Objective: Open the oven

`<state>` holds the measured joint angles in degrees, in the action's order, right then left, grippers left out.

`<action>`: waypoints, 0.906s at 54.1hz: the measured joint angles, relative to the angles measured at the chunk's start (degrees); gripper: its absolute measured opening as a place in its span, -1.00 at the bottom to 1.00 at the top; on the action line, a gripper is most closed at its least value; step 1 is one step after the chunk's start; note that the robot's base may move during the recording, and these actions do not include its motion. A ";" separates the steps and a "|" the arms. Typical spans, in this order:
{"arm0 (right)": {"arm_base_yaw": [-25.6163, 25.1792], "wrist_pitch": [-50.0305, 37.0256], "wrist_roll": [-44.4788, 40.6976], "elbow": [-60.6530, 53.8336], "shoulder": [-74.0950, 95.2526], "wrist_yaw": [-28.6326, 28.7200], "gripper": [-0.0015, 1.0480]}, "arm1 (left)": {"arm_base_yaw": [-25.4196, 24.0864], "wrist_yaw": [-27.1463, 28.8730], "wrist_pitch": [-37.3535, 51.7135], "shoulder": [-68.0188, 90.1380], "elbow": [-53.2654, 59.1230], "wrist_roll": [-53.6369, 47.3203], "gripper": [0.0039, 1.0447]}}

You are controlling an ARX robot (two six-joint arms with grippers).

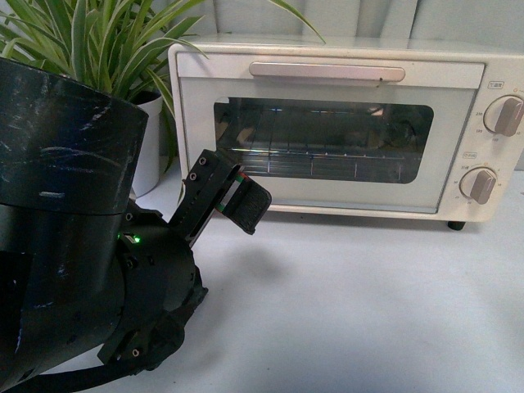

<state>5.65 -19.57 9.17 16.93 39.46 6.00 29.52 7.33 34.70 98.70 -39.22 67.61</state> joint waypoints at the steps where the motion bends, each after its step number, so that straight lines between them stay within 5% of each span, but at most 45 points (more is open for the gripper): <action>1: 0.20 -0.46 0.17 0.83 1.25 -0.17 0.82 | -0.04 -0.02 -0.02 0.00 -0.02 0.00 0.88; 17: 7.10 3.02 2.93 21.35 23.80 -8.90 0.82 | -0.37 -0.35 0.00 -0.07 0.00 0.22 0.88; 49: 11.80 13.88 10.88 40.92 41.90 -13.29 0.82 | -1.66 -0.92 -0.07 -0.61 0.33 0.37 0.88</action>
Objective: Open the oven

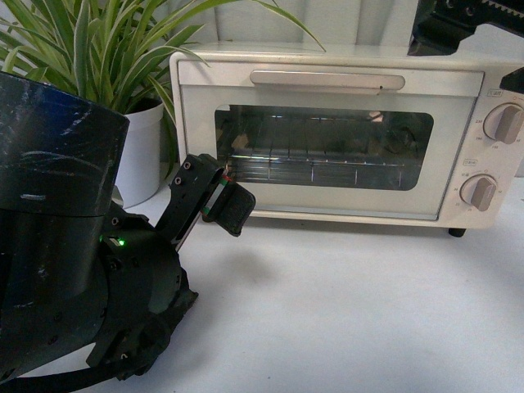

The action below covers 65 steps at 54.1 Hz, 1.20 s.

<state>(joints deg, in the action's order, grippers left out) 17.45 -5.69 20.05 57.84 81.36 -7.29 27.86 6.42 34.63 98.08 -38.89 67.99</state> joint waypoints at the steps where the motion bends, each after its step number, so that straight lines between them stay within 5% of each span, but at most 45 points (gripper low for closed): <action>1: 0.07 0.09 0.02 0.20 0.15 -0.11 0.82 | 0.00 -0.02 0.00 0.00 0.00 0.00 0.88; 40: 2.34 5.81 2.71 6.12 5.92 -4.20 0.82 | -0.17 -0.13 -0.13 -0.20 0.00 0.02 0.88; 65: 2.36 2.95 -6.60 0.94 3.15 -1.20 0.82 | -0.48 -0.15 -0.22 -0.31 0.00 0.02 0.88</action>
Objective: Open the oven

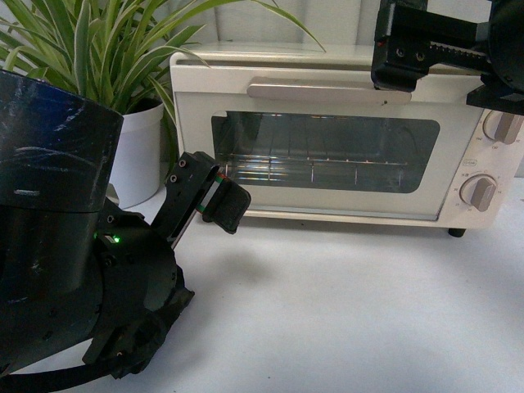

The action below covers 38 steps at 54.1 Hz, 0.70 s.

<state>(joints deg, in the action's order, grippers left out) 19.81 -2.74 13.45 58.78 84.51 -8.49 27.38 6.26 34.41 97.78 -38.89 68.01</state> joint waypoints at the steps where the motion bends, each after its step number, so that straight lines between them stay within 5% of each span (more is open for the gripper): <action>1: 0.00 -0.22 -0.07 -0.35 -0.20 0.13 0.82 | 0.00 0.00 0.00 0.00 0.00 0.00 0.88; 38: 2.23 -10.75 -1.20 -23.76 -13.18 4.79 0.82 | -0.48 -0.28 0.04 -0.70 1.07 -0.28 0.88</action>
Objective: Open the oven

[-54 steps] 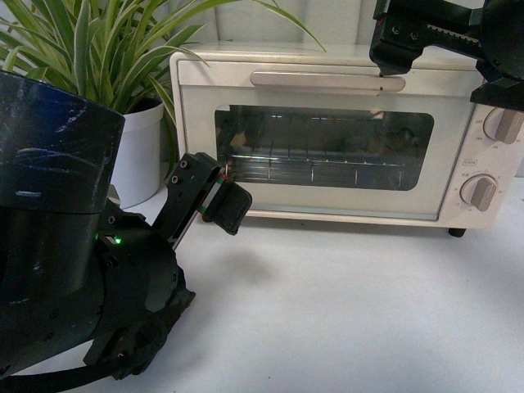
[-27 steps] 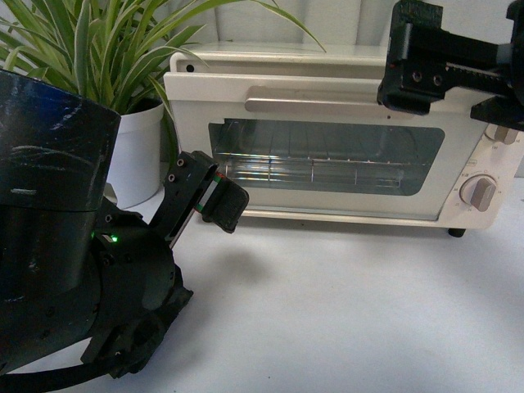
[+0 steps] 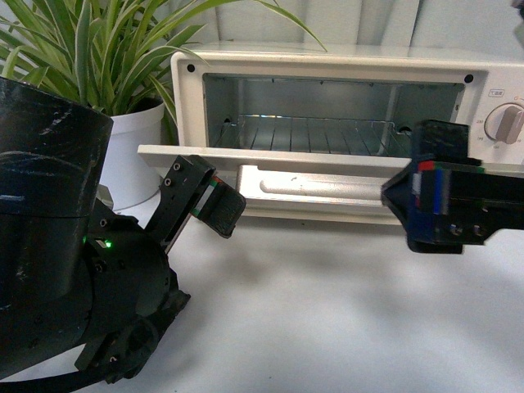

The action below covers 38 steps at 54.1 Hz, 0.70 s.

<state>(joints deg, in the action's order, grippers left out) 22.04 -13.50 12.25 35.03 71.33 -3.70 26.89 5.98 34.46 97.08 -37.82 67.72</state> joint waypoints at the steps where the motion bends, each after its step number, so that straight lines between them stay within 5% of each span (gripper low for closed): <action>1: -0.17 0.39 0.24 -0.59 -1.05 0.22 0.82 | 0.02 0.02 0.02 -0.04 0.07 -0.04 0.88; 15: -4.96 6.05 3.61 -7.37 -21.81 4.76 0.82 | 0.76 0.83 -0.48 -1.44 1.62 -4.37 0.88; 38: -21.46 14.25 6.08 -13.05 -39.76 16.33 0.82 | 3.43 5.55 -1.68 -2.84 3.32 -16.85 0.88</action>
<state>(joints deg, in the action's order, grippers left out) 0.58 0.75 18.33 21.98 31.57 12.62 30.33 11.53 32.77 94.24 -34.50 50.87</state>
